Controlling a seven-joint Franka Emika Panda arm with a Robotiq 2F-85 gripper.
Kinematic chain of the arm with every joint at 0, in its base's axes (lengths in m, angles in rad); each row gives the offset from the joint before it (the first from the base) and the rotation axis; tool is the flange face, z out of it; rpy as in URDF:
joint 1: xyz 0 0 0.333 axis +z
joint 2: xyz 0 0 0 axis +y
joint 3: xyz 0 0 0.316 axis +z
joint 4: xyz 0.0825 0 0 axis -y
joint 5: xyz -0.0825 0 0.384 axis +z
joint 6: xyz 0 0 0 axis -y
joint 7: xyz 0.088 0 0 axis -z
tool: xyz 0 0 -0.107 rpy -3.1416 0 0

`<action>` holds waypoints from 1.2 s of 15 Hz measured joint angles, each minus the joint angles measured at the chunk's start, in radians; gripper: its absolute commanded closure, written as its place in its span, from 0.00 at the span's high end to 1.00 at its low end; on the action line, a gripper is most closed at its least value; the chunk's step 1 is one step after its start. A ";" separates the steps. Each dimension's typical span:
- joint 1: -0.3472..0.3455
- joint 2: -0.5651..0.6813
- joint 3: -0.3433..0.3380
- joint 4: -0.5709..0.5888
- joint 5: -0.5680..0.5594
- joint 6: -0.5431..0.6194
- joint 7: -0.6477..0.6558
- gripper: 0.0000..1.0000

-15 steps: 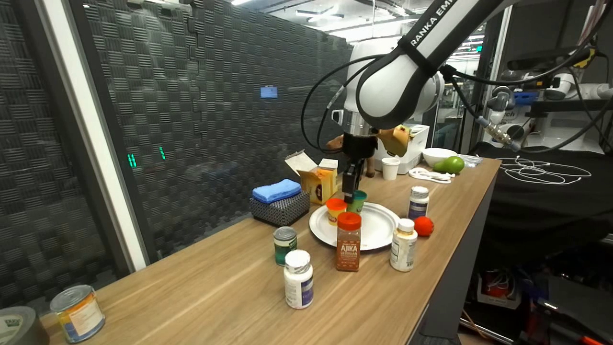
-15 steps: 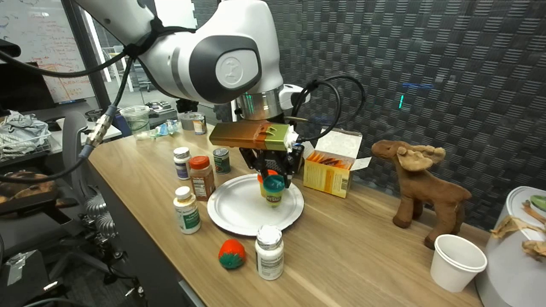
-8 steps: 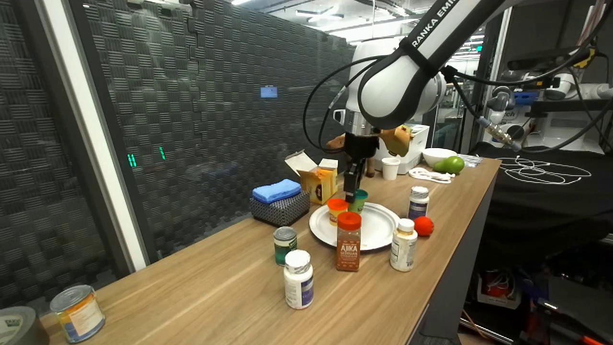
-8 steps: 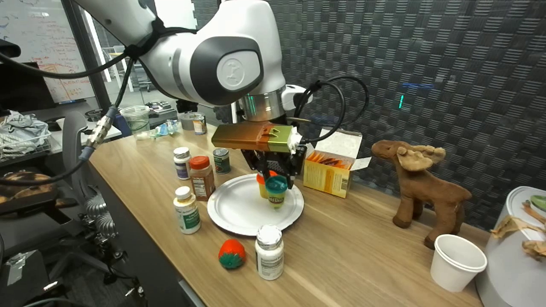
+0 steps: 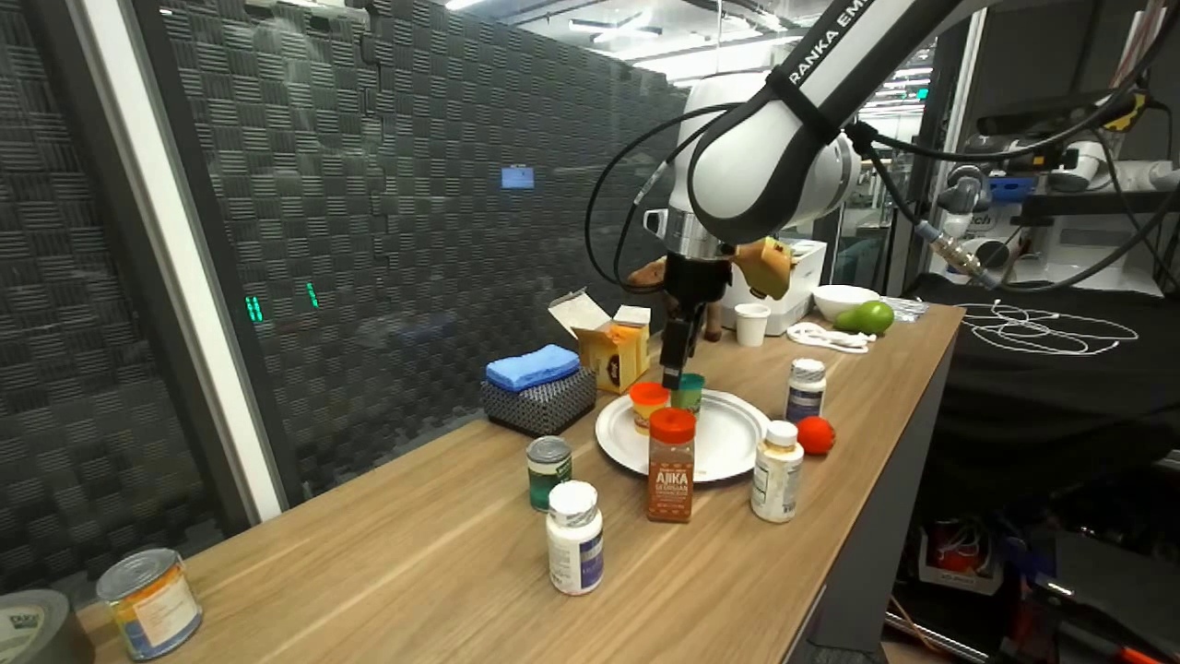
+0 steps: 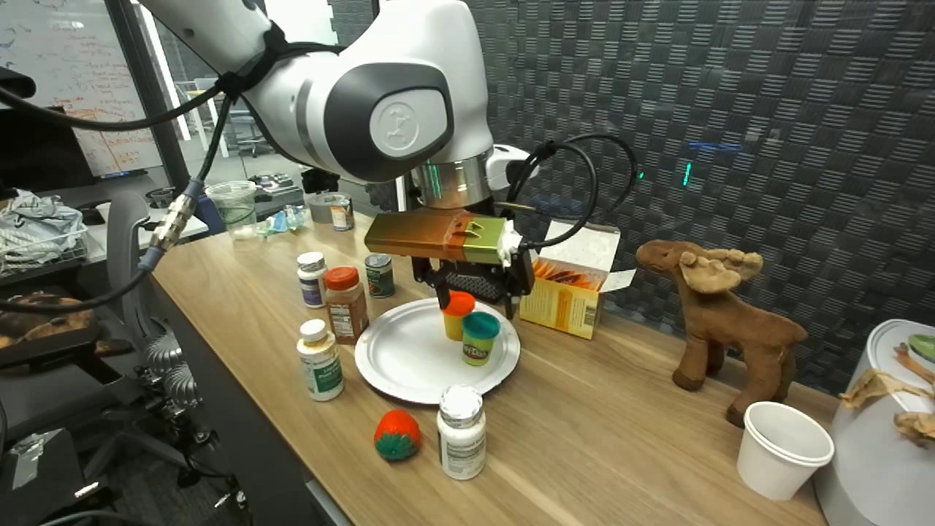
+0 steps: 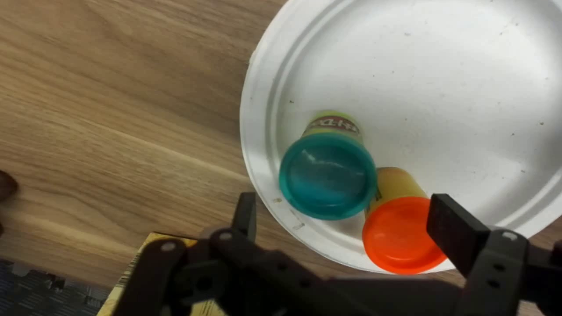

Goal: Put the bottles on the white tray

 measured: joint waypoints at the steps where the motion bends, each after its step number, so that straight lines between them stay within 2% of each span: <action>1: -0.001 -0.003 0.000 0.000 0.005 -0.002 -0.002 1.00; 4: -0.010 -0.033 -0.001 0.001 0.020 -0.042 0.005 1.00; 6: -0.015 -0.076 -0.016 0.000 0.025 -0.108 0.052 1.00; 12: -0.020 -0.221 -0.120 -0.040 0.001 -0.308 0.293 1.00; 18: -0.026 -0.207 -0.166 -0.086 -0.004 -0.384 0.560 1.00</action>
